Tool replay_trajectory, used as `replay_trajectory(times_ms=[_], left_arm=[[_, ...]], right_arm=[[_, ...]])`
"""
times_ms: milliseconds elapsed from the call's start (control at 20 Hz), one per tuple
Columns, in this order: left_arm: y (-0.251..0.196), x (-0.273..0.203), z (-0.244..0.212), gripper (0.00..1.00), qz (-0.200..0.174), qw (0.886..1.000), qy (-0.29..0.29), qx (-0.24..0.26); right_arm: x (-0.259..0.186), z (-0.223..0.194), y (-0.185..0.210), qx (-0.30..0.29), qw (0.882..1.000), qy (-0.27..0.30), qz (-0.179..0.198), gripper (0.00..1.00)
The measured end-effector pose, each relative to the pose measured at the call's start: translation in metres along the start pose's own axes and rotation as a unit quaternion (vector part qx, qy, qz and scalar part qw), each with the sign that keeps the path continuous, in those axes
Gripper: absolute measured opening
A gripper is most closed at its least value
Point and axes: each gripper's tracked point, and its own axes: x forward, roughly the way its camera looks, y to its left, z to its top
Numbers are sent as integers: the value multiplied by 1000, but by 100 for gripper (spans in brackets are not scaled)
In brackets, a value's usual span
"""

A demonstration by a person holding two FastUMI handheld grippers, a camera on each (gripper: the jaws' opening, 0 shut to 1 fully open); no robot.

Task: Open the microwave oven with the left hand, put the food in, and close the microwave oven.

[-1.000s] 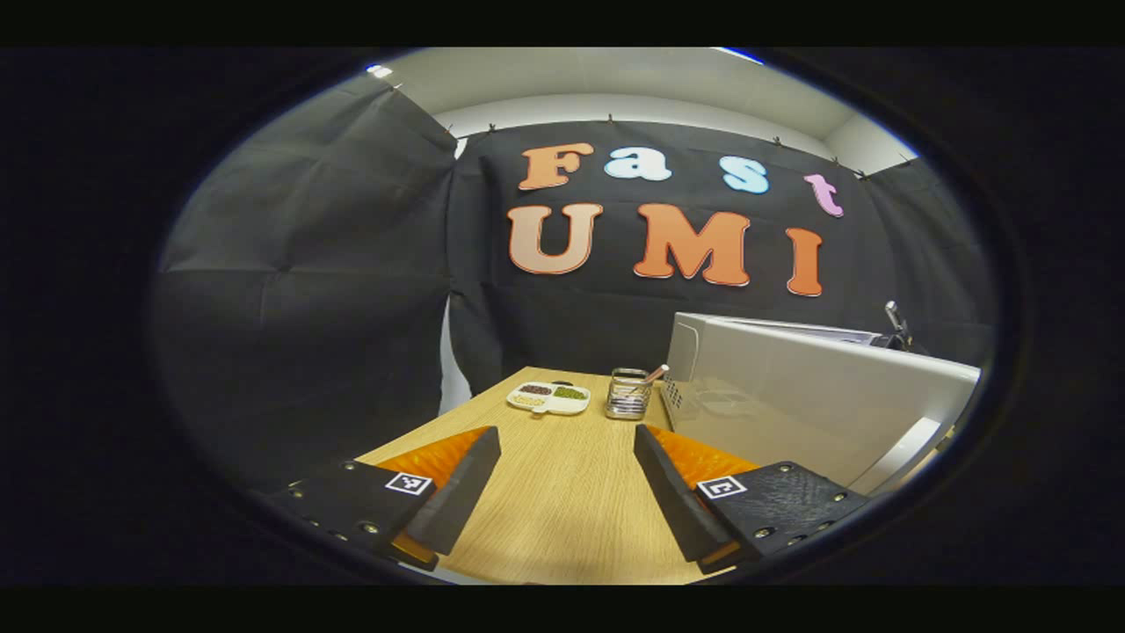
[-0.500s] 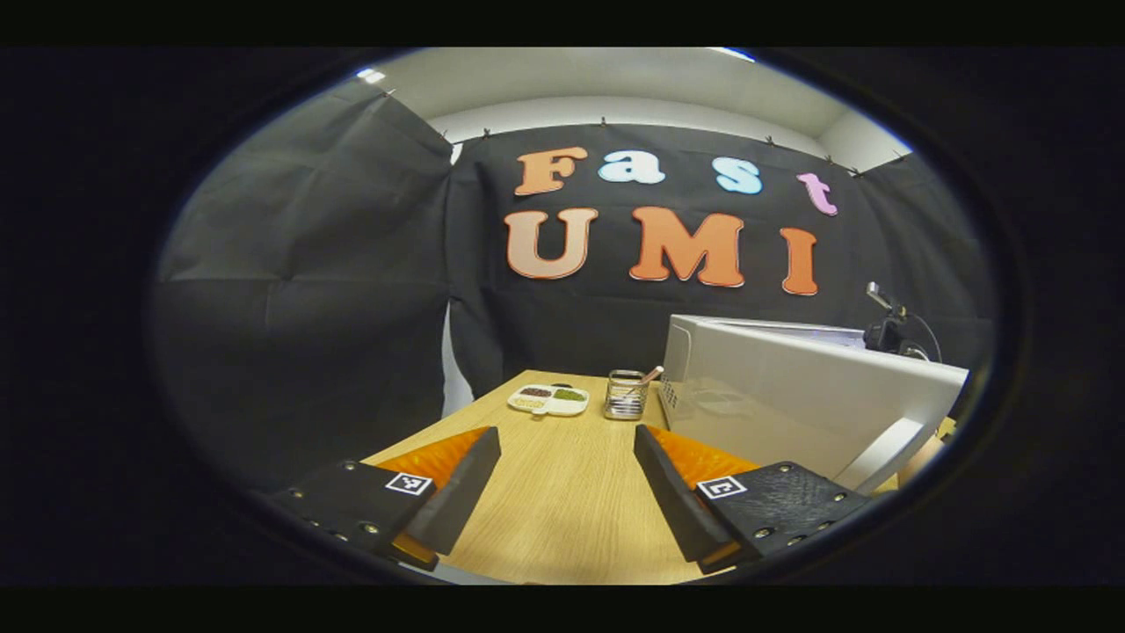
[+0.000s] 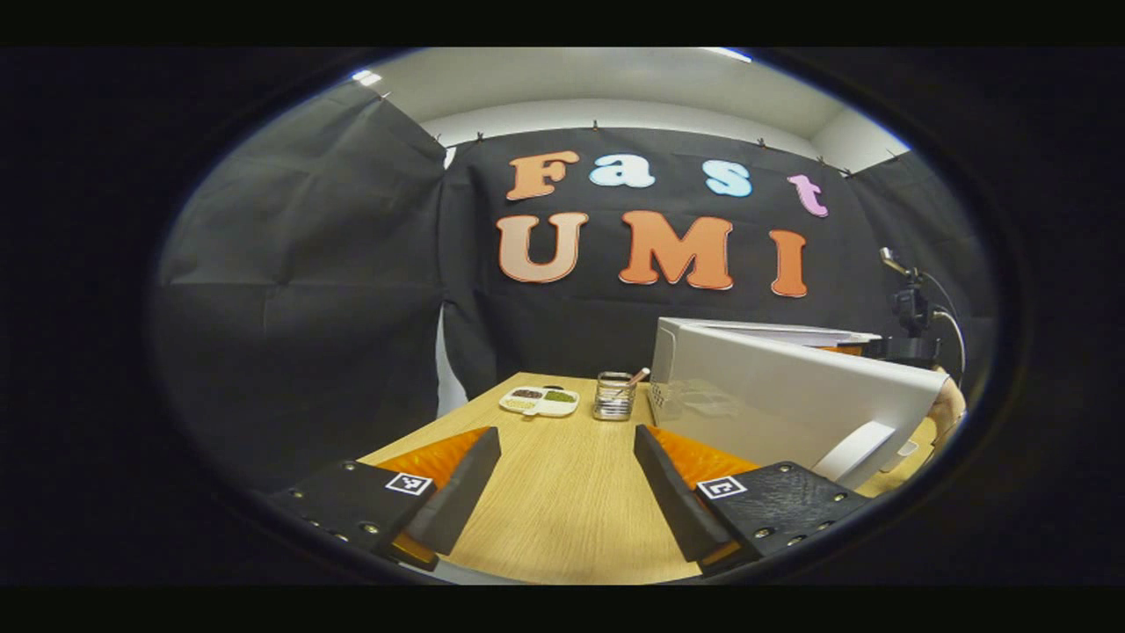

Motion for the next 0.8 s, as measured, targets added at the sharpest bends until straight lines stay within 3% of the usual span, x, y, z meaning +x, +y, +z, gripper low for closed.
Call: replay_trajectory(times_ms=[300,500,650,700,800], left_arm=[[-11,3,-12,94,-9,1000,11,12],[-29,6,-24,91,-22,999,25,24],[-51,7,-21,39,-40,999,19,21],[-60,6,-22,10,-53,998,20,17],[-79,4,-32,1,-79,996,39,7]], right_arm=[[-52,48,-27,-4,1000,-13,25,95],[-80,77,-67,-16,999,-40,-1,94],[-93,89,-90,-6,999,-51,-10,94],[-95,92,-97,-5,998,-54,-13,95],[-101,94,-109,-7,998,-55,-18,94]])
